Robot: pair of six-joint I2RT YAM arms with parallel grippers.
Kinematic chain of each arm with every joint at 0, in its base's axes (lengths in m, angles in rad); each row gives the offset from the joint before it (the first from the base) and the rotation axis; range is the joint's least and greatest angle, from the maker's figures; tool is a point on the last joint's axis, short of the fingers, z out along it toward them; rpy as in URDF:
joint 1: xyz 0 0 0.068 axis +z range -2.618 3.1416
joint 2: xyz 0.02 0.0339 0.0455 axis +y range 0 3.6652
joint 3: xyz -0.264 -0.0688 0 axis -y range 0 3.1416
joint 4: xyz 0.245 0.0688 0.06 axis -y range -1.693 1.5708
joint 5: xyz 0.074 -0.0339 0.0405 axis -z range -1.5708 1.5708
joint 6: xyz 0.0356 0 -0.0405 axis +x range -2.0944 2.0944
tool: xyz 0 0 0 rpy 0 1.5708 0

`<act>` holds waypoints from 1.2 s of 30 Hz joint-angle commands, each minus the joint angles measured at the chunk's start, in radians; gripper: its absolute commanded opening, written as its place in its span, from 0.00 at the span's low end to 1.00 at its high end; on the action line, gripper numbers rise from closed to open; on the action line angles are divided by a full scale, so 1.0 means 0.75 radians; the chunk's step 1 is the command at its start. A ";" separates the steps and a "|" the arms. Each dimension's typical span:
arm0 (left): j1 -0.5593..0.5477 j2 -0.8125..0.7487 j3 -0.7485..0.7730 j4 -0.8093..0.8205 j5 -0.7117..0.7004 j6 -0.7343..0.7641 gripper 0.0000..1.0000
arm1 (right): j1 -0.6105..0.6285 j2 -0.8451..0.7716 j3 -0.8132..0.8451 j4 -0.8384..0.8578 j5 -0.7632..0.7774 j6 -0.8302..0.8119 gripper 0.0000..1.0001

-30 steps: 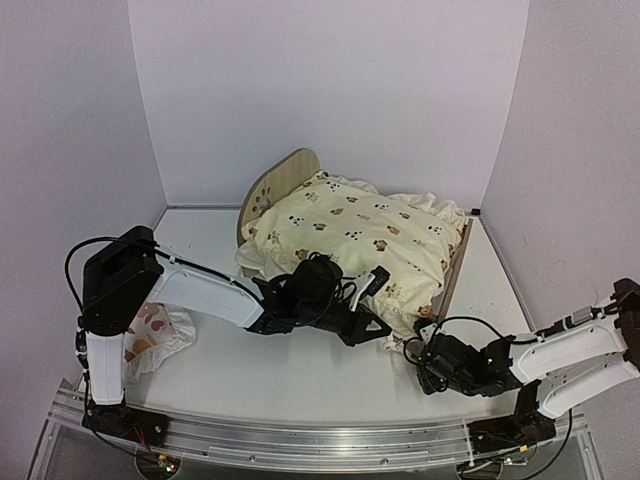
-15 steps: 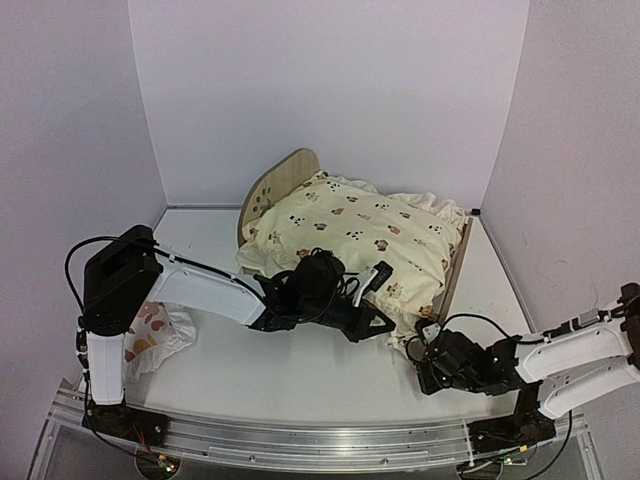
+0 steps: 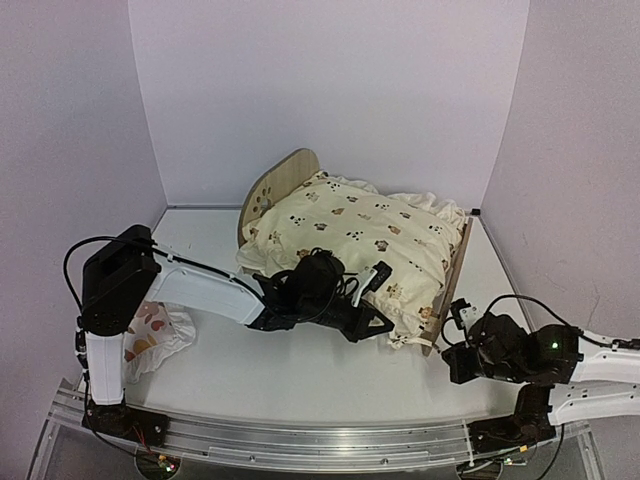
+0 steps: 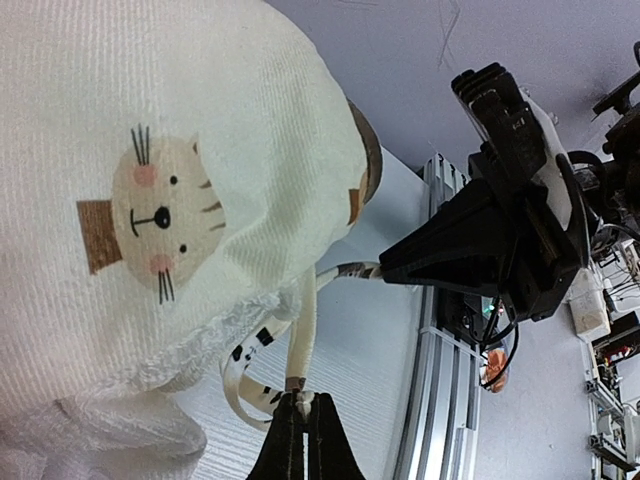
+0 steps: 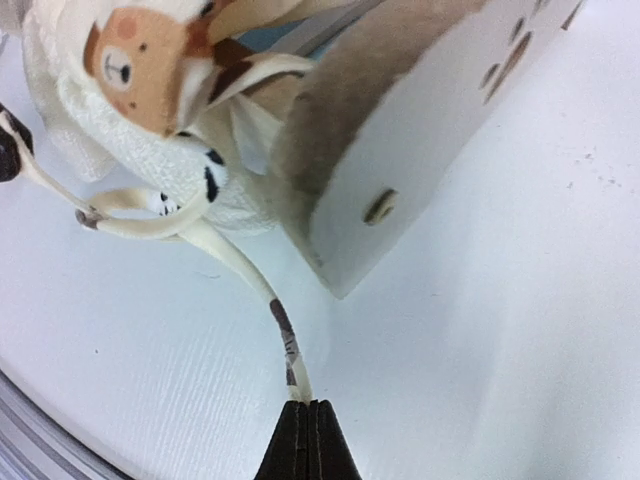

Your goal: Set up the pet bed

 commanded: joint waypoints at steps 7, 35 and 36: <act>0.007 -0.188 -0.077 -0.017 -0.072 0.040 0.00 | -0.004 -0.025 0.360 -0.267 0.354 -0.141 0.00; -0.088 0.123 -0.186 0.201 0.022 -0.146 0.00 | -0.582 0.761 1.280 -0.124 0.493 -0.719 0.00; -0.095 0.140 -0.179 0.195 0.023 -0.145 0.00 | -0.610 0.784 1.298 -0.124 0.485 -0.722 0.00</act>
